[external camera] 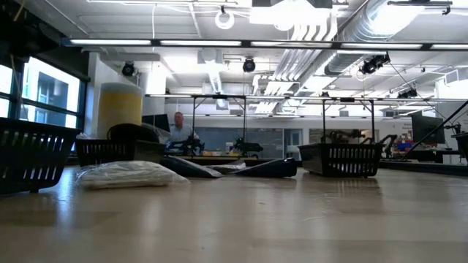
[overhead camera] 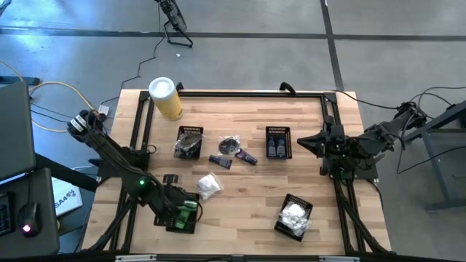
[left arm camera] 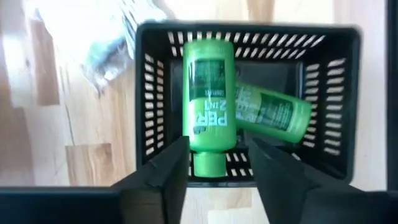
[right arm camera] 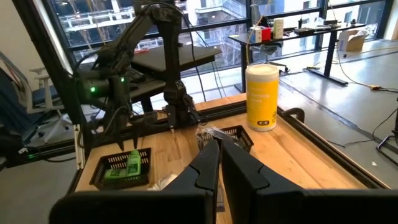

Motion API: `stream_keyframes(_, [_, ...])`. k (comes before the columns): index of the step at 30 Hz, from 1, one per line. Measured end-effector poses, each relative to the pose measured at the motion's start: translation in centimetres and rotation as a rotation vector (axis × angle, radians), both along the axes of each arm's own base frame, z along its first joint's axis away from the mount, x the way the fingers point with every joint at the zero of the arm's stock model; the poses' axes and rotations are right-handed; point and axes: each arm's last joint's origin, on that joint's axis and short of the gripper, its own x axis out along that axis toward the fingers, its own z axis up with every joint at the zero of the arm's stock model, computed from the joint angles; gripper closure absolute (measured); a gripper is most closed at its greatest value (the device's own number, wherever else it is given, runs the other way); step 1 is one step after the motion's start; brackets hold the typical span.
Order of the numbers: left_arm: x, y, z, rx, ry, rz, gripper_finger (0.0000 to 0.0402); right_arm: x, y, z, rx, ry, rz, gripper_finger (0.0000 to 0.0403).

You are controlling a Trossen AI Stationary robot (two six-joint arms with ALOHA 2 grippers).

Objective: Pick & Place Travel size toiletries
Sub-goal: Put the blue shave cream into the top right black basket

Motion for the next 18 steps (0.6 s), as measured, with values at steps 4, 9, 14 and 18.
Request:
stream_keyframes(4, [-0.4, 0.5, 1.2, -0.018, -0.067, -0.007, 0.0272, 0.0, 0.0, 0.0, 0.0, 0.0, 0.0, 0.0392])
stream_keyframes(9, [0.0, 1.8, 2.1, -0.016, -0.115, 0.035, 0.0292, 0.0, 0.0, 0.0, 0.0, -0.001, 0.0, 0.0392])
stream_keyframes(14, [2.6, 3.4, 2.9, -0.017, -0.263, 0.001, 0.0303, 0.0, 0.0, 0.0, 0.0, -0.001, 0.0, 0.0392])
stream_keyframes(18, [4.9, 5.1, 4.0, 0.02, -0.427, -0.043, 0.0307, 0.0, 0.0, 0.0, 0.001, 0.0, 0.007, 0.0392])
